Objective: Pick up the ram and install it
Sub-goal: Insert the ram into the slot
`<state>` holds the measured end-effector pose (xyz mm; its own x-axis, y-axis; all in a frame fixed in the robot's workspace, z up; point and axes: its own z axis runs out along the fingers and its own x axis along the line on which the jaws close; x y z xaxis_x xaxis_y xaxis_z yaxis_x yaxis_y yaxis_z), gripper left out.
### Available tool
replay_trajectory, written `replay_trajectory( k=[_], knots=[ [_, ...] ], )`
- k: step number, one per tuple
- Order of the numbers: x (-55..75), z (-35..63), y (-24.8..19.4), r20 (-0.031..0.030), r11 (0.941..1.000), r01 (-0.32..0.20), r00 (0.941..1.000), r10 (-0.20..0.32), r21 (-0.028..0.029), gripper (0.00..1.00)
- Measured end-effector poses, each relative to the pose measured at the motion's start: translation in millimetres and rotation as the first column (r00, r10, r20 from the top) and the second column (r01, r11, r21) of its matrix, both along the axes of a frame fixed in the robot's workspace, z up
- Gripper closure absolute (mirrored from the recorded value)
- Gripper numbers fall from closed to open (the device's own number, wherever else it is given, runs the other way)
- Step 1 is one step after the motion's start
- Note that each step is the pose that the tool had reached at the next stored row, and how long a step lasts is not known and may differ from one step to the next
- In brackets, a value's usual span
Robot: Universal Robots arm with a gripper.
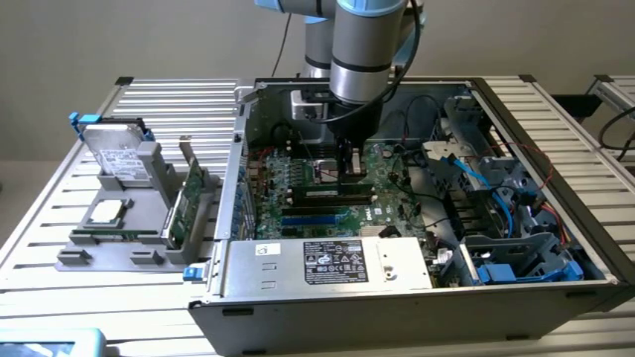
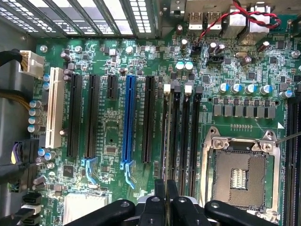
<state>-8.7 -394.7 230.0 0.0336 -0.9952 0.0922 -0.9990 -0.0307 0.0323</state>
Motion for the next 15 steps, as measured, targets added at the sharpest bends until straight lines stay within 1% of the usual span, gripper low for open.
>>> replay_trajectory(
  k=[15],
  knots=[
    [-0.5,-1.6,-0.5,0.0024,1.0000,0.002,1.0000,-0.002,0.0004,0.87]
  ],
)
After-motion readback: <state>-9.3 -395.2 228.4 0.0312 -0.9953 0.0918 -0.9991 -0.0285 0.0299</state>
